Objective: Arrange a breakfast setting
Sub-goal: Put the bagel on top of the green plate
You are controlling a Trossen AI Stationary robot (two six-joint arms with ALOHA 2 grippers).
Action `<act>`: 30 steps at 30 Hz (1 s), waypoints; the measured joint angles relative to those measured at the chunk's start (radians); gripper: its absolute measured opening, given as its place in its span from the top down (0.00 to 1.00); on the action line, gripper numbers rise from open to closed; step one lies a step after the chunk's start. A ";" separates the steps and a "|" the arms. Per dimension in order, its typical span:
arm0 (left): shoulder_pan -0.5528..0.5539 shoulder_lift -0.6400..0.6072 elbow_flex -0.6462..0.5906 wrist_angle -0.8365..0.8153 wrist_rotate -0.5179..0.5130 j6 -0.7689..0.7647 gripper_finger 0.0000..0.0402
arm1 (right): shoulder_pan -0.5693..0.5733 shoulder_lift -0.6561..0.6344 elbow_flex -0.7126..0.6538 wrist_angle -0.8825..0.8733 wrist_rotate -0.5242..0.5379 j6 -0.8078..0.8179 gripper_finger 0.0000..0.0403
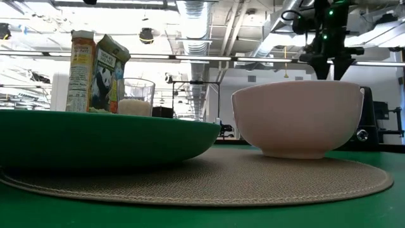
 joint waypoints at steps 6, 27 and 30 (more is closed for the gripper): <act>0.000 0.000 0.000 -0.005 0.000 0.000 0.01 | -0.011 -0.013 0.000 0.003 -0.059 -0.017 0.44; 0.000 0.061 0.000 -0.014 0.000 -0.017 0.01 | 0.000 0.103 0.000 -0.043 0.083 0.052 0.60; 0.000 0.075 0.000 -0.012 0.000 -0.016 0.01 | 0.005 0.120 0.000 -0.055 0.108 0.065 0.60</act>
